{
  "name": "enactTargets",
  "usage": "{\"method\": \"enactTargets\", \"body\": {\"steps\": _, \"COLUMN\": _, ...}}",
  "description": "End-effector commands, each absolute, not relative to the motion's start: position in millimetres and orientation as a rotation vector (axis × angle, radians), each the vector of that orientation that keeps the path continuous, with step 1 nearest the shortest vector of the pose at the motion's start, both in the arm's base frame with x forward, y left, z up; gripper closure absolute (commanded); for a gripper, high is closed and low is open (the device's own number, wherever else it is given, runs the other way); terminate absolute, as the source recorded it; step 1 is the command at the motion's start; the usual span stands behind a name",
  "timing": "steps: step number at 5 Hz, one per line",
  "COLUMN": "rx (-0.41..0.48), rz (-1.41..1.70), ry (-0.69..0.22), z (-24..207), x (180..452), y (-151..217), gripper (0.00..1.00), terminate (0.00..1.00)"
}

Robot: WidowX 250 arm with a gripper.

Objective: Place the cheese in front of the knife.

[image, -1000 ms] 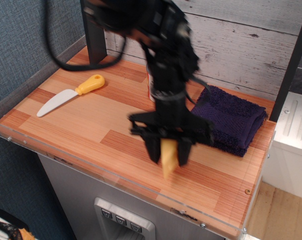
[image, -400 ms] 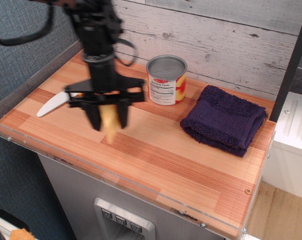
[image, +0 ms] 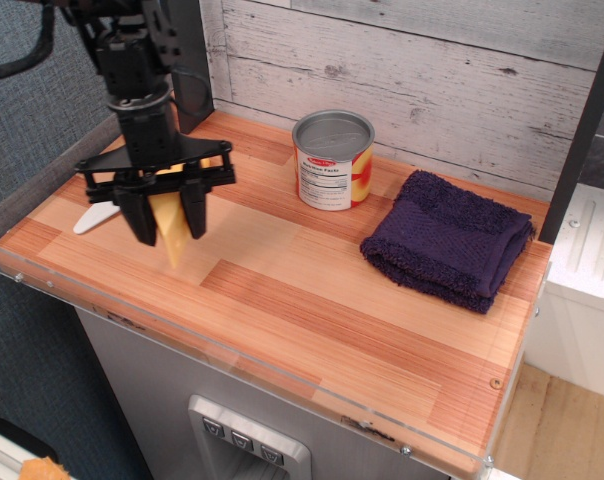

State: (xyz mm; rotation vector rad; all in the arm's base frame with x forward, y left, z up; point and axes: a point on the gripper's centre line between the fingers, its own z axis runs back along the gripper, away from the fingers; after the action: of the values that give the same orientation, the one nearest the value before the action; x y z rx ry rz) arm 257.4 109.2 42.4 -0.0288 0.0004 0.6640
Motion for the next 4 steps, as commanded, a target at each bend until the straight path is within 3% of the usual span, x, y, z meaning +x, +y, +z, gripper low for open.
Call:
{"method": "enactTargets", "body": {"steps": 1, "rx": -0.005, "rz": 0.754, "ry": -0.016, "z": 48.5, "x": 247.2, "y": 139.1, "gripper": 1.0, "terminate": 0.0}}
{"method": "enactTargets", "body": {"steps": 2, "rx": 0.012, "rz": 0.796, "ry": 0.011, "z": 40.2, "x": 240.4, "y": 150.0, "gripper": 1.0, "terminate": 0.0}}
{"method": "enactTargets", "body": {"steps": 3, "rx": 0.012, "rz": 0.806, "ry": 0.016, "z": 35.4, "x": 238.9, "y": 153.4, "gripper": 0.0, "terminate": 0.0}}
{"method": "enactTargets", "body": {"steps": 4, "rx": 0.014, "rz": 0.813, "ry": 0.03, "z": 34.7, "x": 238.4, "y": 153.3, "gripper": 0.0, "terminate": 0.0}}
